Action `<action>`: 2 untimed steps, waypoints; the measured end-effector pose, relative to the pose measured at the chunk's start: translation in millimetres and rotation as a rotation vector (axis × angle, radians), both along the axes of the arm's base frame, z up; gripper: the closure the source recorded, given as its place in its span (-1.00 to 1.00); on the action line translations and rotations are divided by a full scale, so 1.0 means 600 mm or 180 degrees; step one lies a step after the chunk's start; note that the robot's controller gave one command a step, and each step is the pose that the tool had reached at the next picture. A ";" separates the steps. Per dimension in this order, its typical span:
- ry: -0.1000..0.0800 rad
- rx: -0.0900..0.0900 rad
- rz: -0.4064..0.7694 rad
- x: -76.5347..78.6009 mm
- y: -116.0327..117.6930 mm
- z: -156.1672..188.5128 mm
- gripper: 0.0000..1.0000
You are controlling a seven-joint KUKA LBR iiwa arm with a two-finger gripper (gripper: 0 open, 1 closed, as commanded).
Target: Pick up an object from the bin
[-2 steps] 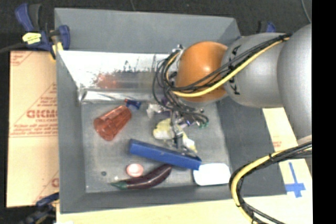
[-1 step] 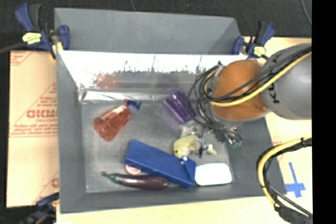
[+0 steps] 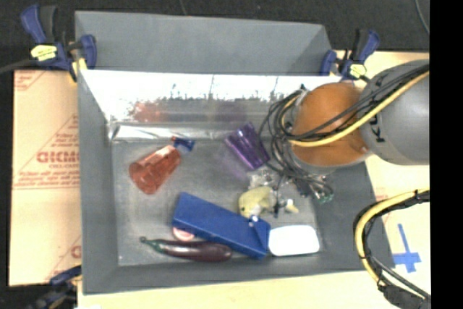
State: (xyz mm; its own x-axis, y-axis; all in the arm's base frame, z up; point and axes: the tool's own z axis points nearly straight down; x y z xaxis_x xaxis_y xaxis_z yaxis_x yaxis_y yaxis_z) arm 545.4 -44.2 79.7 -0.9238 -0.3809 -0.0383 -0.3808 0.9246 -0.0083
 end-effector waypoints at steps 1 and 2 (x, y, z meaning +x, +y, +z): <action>0.0016 -0.0003 0.0082 -0.007 0.003 0.102 1.00; -0.0005 0.0000 0.0018 0.022 0.013 0.145 1.00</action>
Offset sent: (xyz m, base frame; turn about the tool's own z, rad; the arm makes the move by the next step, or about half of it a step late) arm 0.0105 0.0082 0.0845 -0.0059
